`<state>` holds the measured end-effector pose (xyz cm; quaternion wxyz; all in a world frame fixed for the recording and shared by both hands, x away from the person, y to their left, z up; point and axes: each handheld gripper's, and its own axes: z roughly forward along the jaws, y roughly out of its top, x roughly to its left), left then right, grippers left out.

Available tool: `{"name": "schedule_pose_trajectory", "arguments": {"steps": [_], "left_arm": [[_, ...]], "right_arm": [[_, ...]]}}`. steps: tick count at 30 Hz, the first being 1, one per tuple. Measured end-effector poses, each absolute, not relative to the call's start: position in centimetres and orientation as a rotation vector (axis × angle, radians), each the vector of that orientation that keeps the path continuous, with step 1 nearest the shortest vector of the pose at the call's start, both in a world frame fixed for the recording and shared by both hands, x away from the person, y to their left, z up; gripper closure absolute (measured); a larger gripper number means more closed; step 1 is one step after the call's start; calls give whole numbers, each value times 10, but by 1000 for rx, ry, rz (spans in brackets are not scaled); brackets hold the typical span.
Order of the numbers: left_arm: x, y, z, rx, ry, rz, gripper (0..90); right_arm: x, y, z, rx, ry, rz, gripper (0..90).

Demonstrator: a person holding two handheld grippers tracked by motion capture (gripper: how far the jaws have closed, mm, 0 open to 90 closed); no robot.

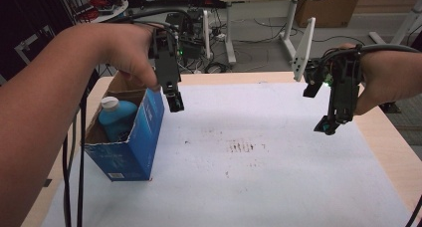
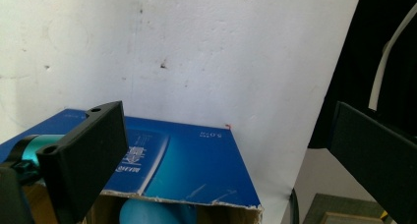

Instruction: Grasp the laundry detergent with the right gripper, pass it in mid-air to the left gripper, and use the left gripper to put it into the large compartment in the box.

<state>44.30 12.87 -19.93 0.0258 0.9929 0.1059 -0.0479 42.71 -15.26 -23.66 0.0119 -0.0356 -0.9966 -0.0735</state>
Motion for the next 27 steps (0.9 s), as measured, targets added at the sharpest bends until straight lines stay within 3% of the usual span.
{"name": "schedule_pose_trajectory", "arguments": {"steps": [27], "left_arm": [[441, 121, -200, 3078, 313, -165, 17]], "right_arm": [[428, -159, -234, -119, -3113, -229, 6]]}}
